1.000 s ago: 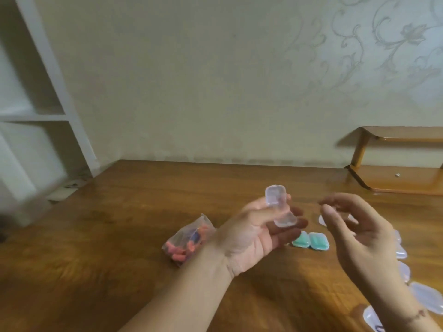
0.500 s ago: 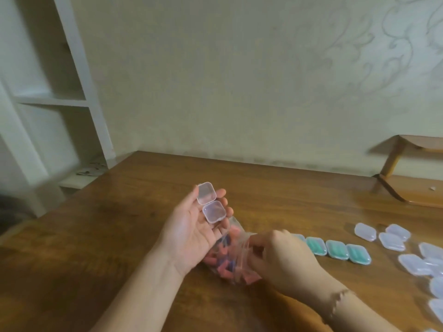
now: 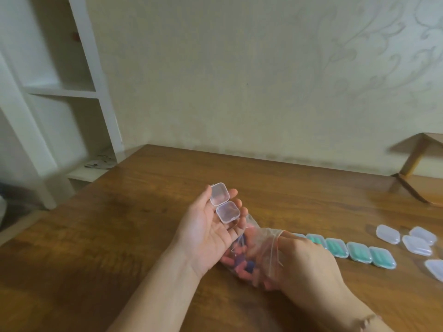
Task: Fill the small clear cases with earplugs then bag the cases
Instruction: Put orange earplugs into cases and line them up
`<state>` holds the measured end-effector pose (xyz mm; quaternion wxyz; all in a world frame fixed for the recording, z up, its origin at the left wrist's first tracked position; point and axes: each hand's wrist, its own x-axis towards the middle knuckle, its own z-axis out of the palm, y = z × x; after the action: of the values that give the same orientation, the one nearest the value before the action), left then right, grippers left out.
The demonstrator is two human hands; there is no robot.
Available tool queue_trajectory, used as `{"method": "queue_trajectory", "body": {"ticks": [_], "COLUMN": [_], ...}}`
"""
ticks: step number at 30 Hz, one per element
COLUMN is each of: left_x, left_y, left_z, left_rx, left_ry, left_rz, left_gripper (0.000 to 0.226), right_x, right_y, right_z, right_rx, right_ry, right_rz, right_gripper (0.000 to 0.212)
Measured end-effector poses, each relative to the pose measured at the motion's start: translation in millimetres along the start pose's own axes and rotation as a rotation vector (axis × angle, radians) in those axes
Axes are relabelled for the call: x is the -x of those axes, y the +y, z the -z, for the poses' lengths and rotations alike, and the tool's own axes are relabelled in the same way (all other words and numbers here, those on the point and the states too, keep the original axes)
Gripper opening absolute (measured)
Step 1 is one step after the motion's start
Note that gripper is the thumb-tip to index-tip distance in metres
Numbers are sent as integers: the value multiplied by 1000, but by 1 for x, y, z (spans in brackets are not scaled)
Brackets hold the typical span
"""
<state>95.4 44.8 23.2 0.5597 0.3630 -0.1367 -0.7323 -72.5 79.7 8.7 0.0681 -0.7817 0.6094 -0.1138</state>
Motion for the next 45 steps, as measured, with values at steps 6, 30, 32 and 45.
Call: {"method": "queue_trajectory", "body": {"ticks": [6,30,32,45], "left_x": [0,17,18,16], "left_y": [-2,-37,-37,-34], "left_z": [0,-10,-10,-8], "left_rx": [-24,-280,-275,-201], "left_ry": [10,-261,-274,-258], "left_rz": [-5,61,68,92], "left_gripper": [50,54,54,54], "right_x": [5,14,12,15], "right_y": [1,13,14,17], "right_z": [-1,2,0,2], "right_rx": [-66,-609,-561,-507], "right_ry": [34,571,588,606], "right_rz": [33,225,218,192], "right_gripper": [12,15,16,6]}}
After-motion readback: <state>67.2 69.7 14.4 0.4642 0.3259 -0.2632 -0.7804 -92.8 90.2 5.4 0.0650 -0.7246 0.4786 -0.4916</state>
